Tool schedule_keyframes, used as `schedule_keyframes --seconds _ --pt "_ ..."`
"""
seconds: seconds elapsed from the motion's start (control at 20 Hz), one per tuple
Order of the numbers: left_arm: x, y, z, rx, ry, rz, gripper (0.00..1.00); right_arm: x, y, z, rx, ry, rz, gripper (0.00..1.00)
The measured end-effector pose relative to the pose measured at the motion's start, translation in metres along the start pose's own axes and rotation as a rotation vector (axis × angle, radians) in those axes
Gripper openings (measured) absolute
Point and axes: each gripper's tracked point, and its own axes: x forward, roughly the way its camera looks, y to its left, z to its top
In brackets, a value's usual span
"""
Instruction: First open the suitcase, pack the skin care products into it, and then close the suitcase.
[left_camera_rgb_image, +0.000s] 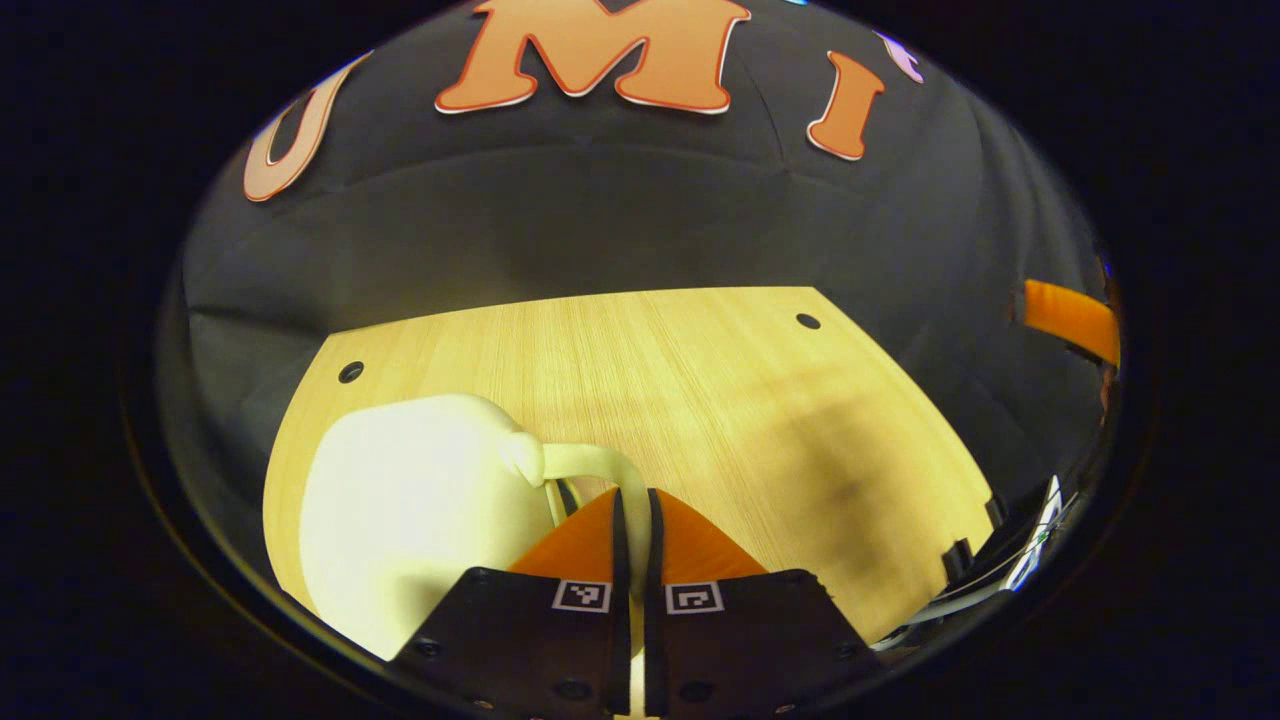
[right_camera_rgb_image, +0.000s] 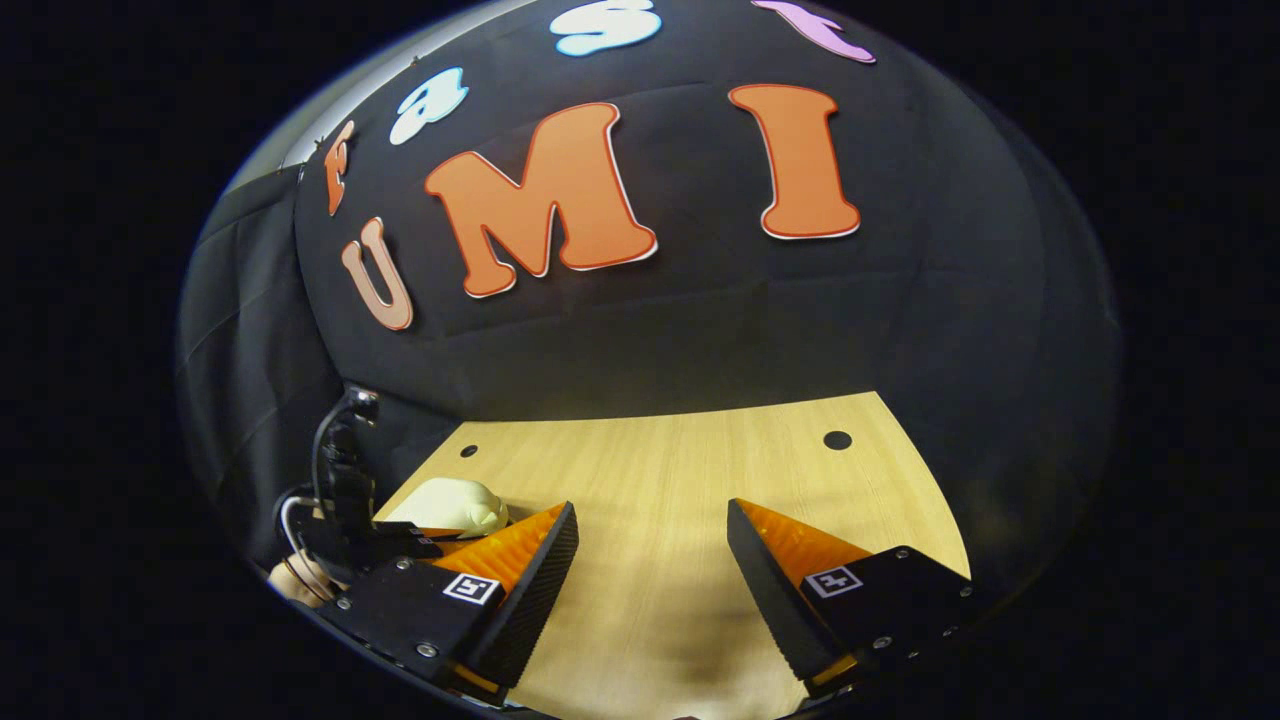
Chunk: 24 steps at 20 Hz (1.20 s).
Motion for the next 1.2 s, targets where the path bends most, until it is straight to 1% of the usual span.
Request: schedule_keyframes --seconds 0.1,0.2,0.3,0.35,0.4,0.45,0.5,0.55,0.6,0.75,0.8,1.0,1.05,1.1,1.2 --pt "0.023 -0.011 -0.012 -0.031 0.018 -0.003 0.06 0.000 -0.010 -0.006 -0.005 0.007 -0.015 0.95" --pt "0.032 -0.018 -0.020 -0.053 0.020 -0.003 0.06 0.001 -0.016 -0.011 -0.015 0.010 -0.027 0.95" --pt "0.033 -0.022 -0.022 -0.055 0.012 0.000 0.06 0.001 -0.019 -0.017 -0.017 0.022 -0.027 0.95" --pt "0.037 -0.026 -0.026 -0.062 0.022 -0.003 0.13 0.002 -0.019 -0.021 -0.011 0.030 -0.023 0.95" --pt "0.040 -0.028 -0.033 -0.075 0.041 -0.006 0.13 0.002 -0.019 -0.024 -0.004 0.034 -0.020 0.96" --pt "0.043 -0.027 -0.035 -0.077 0.049 0.004 0.17 0.003 -0.019 -0.025 0.001 0.039 -0.020 0.95" --pt "0.042 -0.024 -0.034 -0.076 0.047 0.022 0.18 0.004 -0.020 -0.027 0.005 0.040 -0.025 0.96" --pt "0.037 -0.021 -0.028 -0.065 0.030 0.041 0.31 0.004 -0.021 -0.026 0.007 0.040 -0.030 0.96" --pt "0.030 -0.020 -0.025 -0.046 0.017 0.062 0.33 0.004 -0.021 -0.026 0.009 0.041 -0.035 0.96" --pt "-0.006 -0.015 0.011 0.005 -0.075 0.113 0.90 0.006 -0.018 -0.027 0.025 0.056 -0.042 0.95" --pt "-0.019 -0.014 0.024 0.009 -0.113 0.125 0.97 0.006 -0.016 -0.026 0.021 0.057 -0.047 0.95" --pt "-0.081 -0.005 0.094 -0.017 -0.292 0.146 0.96 -0.003 0.001 -0.008 -0.011 0.006 -0.070 0.95" --pt "-0.096 -0.001 0.115 -0.021 -0.349 0.155 0.96 -0.007 0.007 -0.001 -0.021 -0.025 -0.073 0.95" --pt "-0.109 -0.008 0.123 -0.023 -0.408 0.172 0.96 -0.011 0.012 0.007 -0.030 -0.063 -0.080 0.96" --pt "-0.130 0.003 0.151 -0.024 -0.518 0.216 0.95 -0.022 0.024 0.025 -0.030 -0.142 -0.090 0.96"
